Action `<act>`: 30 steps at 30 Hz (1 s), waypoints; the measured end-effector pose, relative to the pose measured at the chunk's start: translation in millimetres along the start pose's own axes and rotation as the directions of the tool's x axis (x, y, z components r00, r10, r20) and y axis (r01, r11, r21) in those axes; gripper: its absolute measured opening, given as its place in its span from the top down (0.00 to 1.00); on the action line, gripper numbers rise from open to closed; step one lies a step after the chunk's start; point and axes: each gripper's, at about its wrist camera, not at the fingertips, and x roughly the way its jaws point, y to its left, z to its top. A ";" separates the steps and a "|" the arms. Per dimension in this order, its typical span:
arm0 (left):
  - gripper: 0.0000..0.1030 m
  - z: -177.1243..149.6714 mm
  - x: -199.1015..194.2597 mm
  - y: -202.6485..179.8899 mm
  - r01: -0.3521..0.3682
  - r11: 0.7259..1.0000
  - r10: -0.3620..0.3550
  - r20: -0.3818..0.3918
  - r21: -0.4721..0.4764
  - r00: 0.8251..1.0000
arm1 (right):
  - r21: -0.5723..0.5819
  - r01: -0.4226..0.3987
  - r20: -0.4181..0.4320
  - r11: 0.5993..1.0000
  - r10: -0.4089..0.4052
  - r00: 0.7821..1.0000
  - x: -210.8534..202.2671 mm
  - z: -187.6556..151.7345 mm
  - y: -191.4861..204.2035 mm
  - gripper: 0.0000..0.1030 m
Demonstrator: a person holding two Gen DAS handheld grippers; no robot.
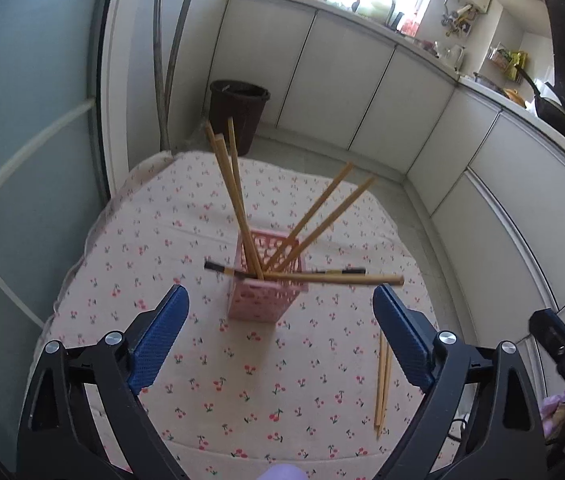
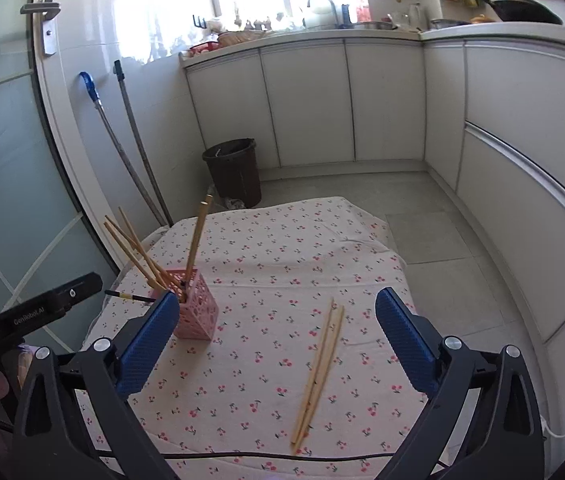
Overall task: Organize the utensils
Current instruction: 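Move both open tools toward the remaining loose chopsticks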
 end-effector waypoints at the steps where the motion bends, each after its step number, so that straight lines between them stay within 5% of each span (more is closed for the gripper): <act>1: 0.12 -7.1 8.3 0.7 -0.002 1.000 0.002 -0.039 -0.008 0.999 | 0.012 0.011 -0.006 1.000 -0.011 1.000 -3.0 -1.4 -6.4 0.07; 7: 0.11 -61.2 63.2 -12.0 -0.032 0.999 0.032 -0.275 0.007 0.961 | 0.072 0.104 -0.068 0.992 -0.099 0.993 -17.8 -13.3 -45.5 0.07; 15: 0.11 -101.9 112.0 -75.4 -0.006 0.970 0.094 -0.352 0.241 0.931 | 0.200 0.231 -0.221 0.952 -0.186 0.957 -11.5 -25.4 -98.6 0.07; 19: 0.11 -91.0 135.1 -111.3 0.015 0.954 0.090 -0.334 0.299 0.938 | 0.282 0.221 -0.225 0.934 -0.159 0.961 -14.5 -26.8 -117.8 0.07; 26: 0.14 -39.0 192.6 -161.8 0.038 0.969 0.058 -0.371 0.246 0.927 | 0.373 0.252 -0.242 0.893 -0.168 0.956 -15.6 -26.8 -140.9 0.07; 30: 0.30 -20.7 226.2 -176.0 0.013 0.967 0.090 -0.389 0.253 0.917 | 0.435 0.211 -0.249 0.875 -0.109 0.963 -12.6 -28.0 -152.0 0.07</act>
